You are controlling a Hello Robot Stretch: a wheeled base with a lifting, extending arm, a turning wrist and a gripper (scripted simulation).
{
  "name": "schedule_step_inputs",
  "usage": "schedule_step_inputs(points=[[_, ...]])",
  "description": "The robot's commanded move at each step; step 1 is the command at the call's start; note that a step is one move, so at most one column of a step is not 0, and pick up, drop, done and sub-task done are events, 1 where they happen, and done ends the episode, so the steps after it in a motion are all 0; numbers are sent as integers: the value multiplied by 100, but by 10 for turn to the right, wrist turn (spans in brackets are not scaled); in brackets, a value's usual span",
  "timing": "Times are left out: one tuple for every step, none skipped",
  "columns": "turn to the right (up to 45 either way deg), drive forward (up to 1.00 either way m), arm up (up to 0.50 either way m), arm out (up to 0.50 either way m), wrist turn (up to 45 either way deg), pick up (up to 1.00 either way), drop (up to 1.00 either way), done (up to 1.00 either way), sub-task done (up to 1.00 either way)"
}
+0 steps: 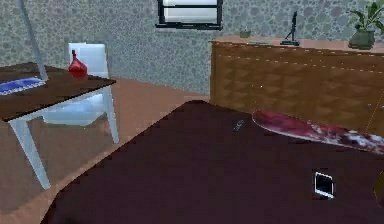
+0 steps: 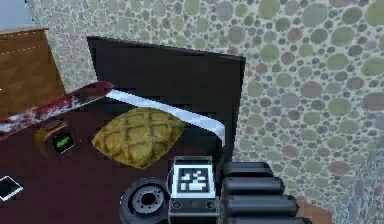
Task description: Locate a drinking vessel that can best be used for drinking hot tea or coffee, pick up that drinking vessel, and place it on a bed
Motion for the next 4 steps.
schedule_step_inputs(points=[[-450,0,0,0,0,0,0,0,0],[-30,0,0,0,0,0,0,0,0],[0,0,0,48,0,0,0,0,0],[0,0,0,0,450,0,0,0,0]])
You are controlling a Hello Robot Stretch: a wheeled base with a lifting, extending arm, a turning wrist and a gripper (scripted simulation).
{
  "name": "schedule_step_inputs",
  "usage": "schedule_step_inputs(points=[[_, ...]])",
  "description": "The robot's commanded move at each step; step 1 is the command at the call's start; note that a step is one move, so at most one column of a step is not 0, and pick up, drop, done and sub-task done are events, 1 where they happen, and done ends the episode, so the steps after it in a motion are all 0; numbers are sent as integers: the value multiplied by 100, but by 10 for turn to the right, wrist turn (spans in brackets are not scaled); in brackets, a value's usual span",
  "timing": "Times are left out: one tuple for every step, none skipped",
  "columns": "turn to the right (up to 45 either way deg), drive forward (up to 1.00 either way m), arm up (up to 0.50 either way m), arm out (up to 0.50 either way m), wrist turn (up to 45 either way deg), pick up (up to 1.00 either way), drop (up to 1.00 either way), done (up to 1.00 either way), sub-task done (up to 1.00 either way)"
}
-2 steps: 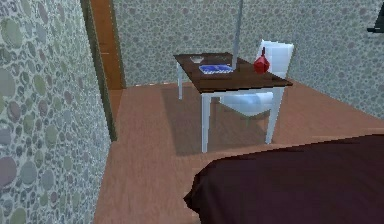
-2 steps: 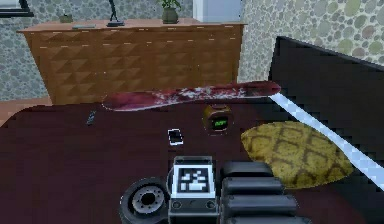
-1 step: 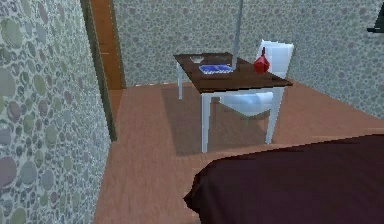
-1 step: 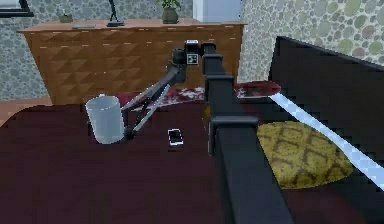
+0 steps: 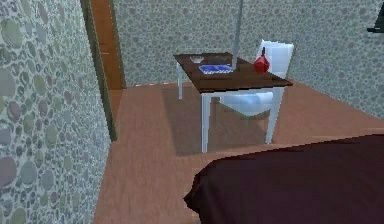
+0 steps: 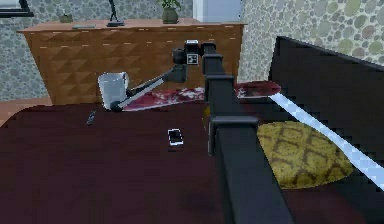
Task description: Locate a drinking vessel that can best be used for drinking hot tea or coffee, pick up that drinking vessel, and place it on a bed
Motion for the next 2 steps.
schedule_step_inputs(points=[[0,0,0,0,450,0,0,0,0],[0,0,0,0,240,0,0,0,0]])
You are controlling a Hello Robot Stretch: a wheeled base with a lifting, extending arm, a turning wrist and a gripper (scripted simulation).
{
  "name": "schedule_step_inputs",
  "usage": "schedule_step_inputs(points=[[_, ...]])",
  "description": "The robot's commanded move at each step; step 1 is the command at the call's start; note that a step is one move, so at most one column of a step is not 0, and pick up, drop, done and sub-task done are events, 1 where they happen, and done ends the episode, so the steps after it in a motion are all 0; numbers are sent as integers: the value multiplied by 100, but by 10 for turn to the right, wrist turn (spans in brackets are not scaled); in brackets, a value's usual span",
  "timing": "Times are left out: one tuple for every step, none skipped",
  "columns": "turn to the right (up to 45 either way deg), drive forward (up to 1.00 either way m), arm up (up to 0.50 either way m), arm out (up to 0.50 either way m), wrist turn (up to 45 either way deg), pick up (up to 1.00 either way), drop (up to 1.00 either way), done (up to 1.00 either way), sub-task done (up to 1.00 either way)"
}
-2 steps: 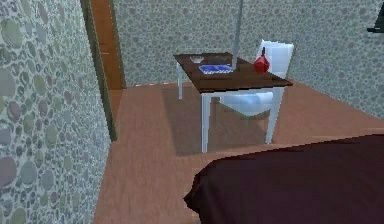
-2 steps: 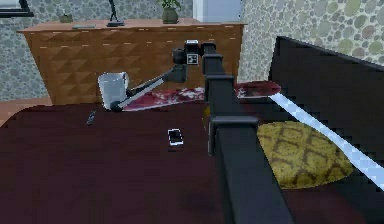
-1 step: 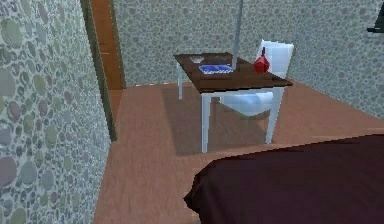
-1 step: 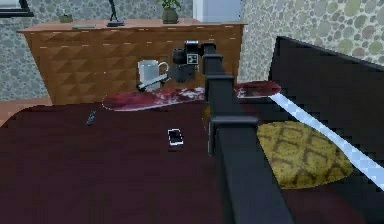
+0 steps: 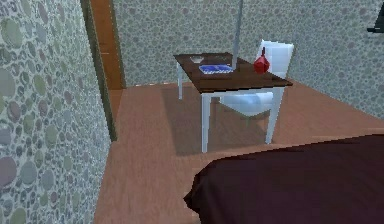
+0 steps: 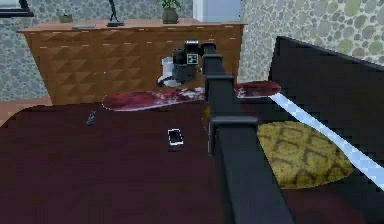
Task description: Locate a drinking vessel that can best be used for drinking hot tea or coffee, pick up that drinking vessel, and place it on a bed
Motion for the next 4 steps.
schedule_step_inputs(points=[[0,0,-20,0,0,0,0,0,0],[0,0,-32,0,0,0,0,0,0],[0,0,0,0,0,0,100,0,0],[0,0,10,0,0,0,0,0,0]])
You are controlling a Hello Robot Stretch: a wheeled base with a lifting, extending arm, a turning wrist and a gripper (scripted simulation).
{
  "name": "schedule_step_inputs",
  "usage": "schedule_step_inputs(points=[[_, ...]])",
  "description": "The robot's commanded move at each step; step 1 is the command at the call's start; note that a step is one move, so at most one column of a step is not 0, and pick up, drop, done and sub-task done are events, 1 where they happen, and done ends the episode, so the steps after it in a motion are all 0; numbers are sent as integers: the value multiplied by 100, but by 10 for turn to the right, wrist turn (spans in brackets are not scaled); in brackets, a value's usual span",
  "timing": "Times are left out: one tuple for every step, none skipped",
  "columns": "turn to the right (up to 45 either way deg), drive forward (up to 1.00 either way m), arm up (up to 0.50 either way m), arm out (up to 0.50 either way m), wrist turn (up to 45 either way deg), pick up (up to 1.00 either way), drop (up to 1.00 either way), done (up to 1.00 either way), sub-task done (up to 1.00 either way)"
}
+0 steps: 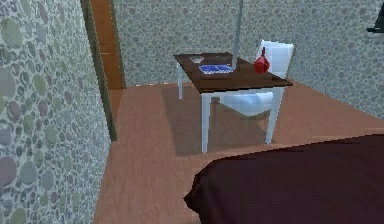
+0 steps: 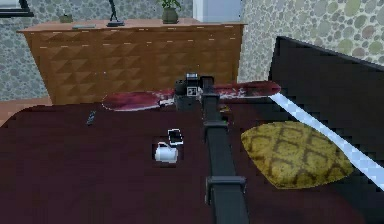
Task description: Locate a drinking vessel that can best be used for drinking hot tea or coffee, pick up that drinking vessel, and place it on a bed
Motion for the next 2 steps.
schedule_step_inputs(points=[[0,0,0,-8,0,0,0,0,0],[0,0,0,0,0,0,0,100,0]])
